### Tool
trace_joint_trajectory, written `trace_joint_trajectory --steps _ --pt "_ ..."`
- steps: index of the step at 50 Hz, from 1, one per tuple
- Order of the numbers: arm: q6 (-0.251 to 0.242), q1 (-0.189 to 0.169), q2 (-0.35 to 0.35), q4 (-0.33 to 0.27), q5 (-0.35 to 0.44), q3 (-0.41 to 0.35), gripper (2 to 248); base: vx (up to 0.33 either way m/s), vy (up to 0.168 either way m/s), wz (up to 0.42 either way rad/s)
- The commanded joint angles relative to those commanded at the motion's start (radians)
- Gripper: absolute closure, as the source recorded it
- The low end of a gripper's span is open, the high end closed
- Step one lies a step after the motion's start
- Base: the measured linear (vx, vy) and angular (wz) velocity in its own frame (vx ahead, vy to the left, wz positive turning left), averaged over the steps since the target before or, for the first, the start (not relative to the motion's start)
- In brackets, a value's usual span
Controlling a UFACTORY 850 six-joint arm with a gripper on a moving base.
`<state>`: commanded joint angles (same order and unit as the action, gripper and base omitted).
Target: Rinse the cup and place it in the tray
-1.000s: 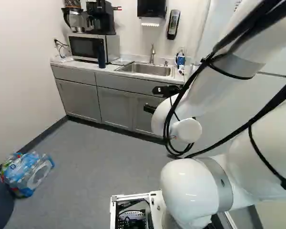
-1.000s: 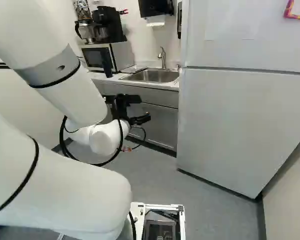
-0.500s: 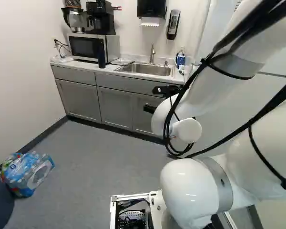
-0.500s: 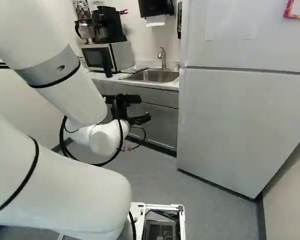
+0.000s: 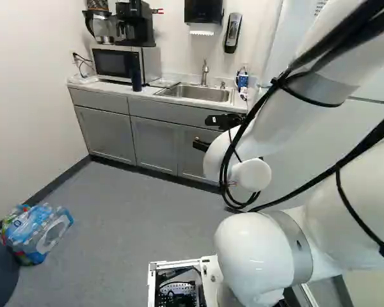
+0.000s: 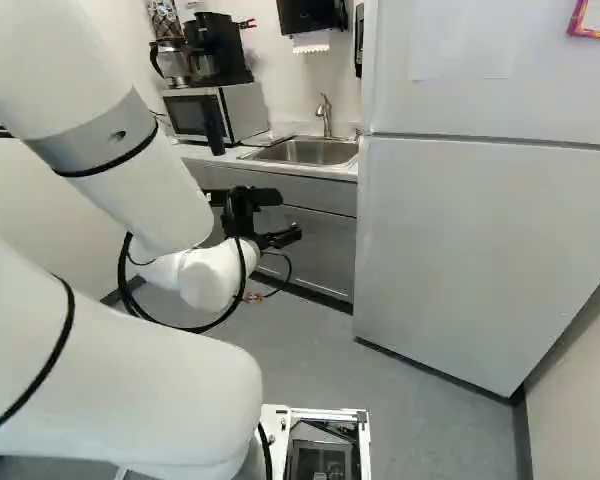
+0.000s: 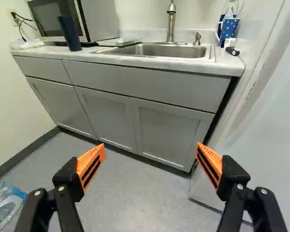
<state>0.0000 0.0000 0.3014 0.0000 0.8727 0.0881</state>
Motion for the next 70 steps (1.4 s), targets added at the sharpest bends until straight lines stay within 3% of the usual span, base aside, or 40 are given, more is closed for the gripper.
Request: trace_joint_trajectory --steps 27,70 --pt "0.0 0.0 0.023 0.0 0.0 0.049 3 0.0 0.0 0.0" --pt "0.0 0.0 -0.002 0.0 0.0 0.174 3 0.0 0.0 0.0"
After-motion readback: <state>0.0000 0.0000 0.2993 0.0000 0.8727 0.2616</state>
